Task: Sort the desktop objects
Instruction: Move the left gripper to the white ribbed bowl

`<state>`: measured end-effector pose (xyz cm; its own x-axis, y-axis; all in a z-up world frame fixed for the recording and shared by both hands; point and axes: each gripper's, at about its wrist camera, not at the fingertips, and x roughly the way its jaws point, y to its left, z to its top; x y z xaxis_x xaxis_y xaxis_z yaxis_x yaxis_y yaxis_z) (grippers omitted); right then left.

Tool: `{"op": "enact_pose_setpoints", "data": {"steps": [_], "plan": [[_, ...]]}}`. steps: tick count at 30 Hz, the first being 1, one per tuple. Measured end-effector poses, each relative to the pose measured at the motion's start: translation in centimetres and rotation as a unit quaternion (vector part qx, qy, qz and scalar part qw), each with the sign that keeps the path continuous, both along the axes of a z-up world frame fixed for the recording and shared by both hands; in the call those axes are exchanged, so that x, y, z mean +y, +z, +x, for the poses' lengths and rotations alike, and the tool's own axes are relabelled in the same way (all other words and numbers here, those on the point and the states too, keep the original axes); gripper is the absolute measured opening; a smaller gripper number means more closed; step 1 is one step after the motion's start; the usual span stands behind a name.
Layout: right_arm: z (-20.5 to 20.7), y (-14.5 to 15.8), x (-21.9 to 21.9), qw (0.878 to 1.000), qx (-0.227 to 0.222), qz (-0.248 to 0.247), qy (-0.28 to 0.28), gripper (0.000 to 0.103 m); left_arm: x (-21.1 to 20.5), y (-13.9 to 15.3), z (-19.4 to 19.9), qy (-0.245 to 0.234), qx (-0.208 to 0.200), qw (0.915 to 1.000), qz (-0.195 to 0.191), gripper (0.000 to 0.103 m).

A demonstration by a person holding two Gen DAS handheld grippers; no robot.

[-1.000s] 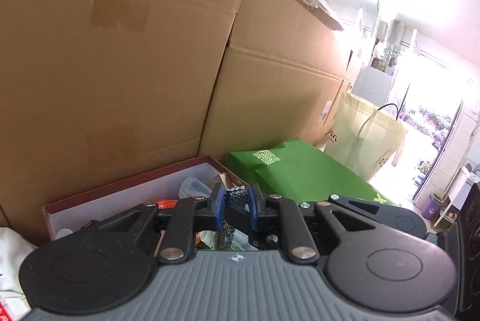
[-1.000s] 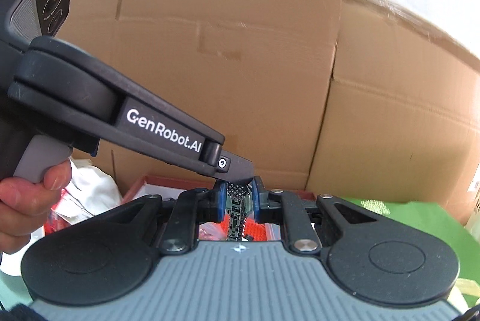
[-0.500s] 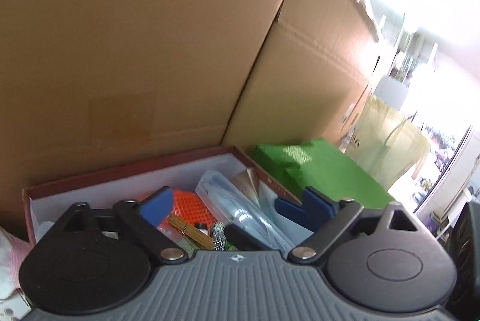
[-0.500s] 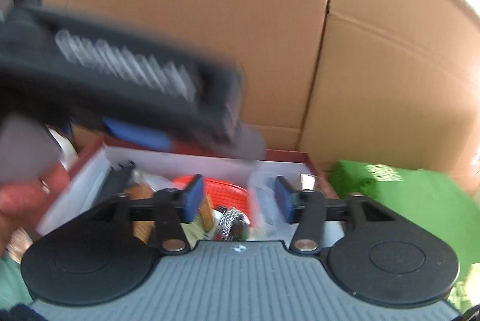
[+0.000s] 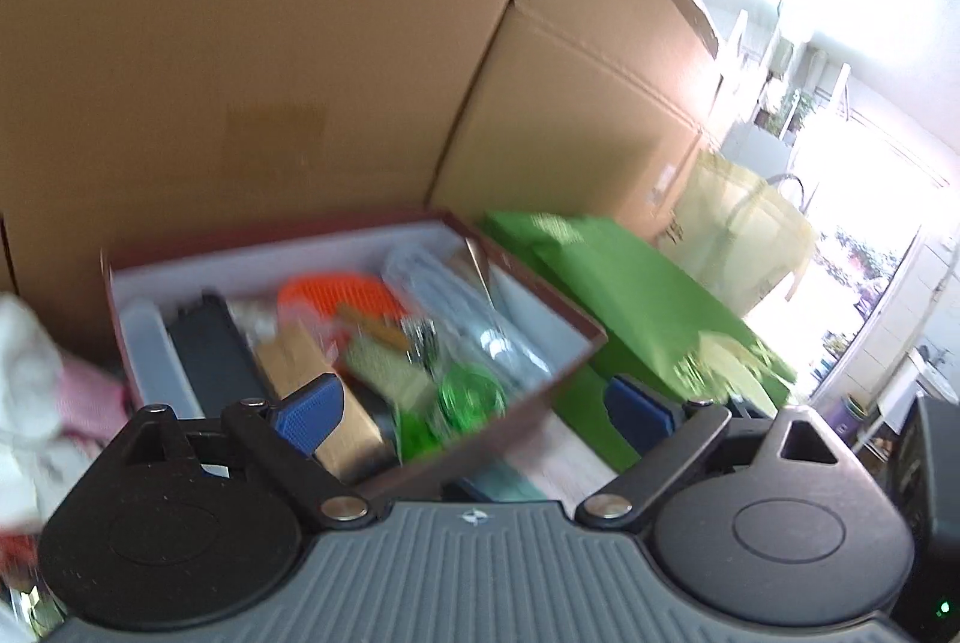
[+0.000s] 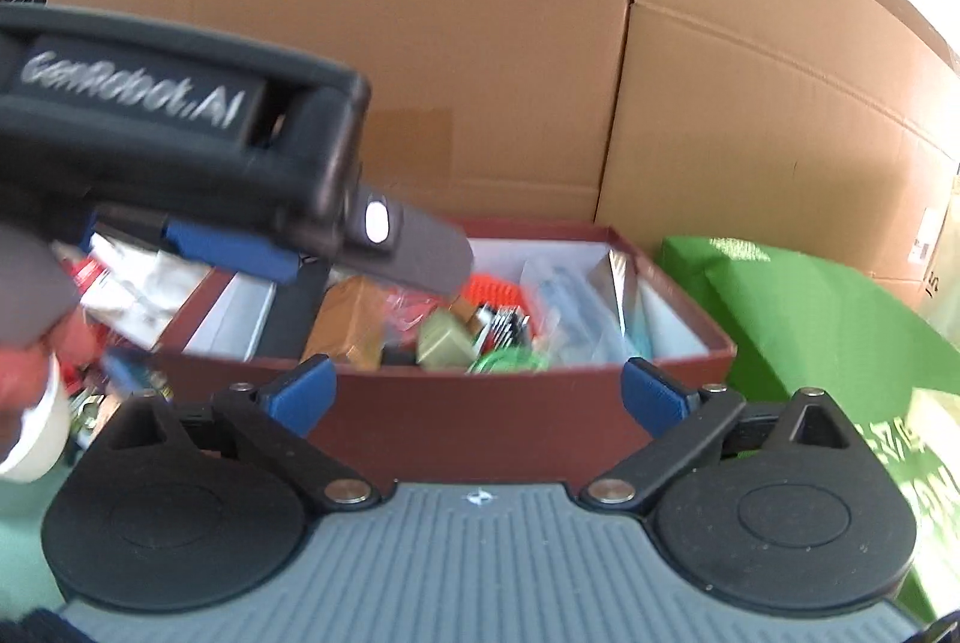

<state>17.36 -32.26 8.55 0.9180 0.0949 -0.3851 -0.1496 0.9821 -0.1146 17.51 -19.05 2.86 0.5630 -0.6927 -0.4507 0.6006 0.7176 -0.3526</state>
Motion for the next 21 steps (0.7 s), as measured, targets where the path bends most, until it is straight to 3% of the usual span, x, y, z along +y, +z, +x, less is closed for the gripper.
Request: {"op": "enact_pose_setpoints", "data": {"steps": [21], "plan": [[-11.1,-0.8,6.9,0.996,0.033,0.007,0.083,0.101,7.6,-3.1,-11.9,0.084,0.005,0.9954,0.046,0.098]]}}
